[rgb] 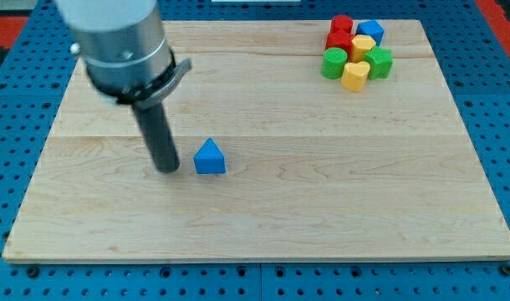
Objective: Move the blue triangle diagonal to the yellow heart
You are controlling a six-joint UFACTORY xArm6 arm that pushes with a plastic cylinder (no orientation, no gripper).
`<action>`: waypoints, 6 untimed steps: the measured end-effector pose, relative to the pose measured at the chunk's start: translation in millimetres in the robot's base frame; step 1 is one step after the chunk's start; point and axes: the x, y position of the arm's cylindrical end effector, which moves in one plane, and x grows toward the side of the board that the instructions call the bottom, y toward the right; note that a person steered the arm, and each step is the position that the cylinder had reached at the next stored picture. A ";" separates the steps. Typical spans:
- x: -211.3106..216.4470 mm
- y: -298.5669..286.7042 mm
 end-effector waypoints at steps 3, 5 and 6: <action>52.1 33.6; 48.9 103.5; 1.0 116.0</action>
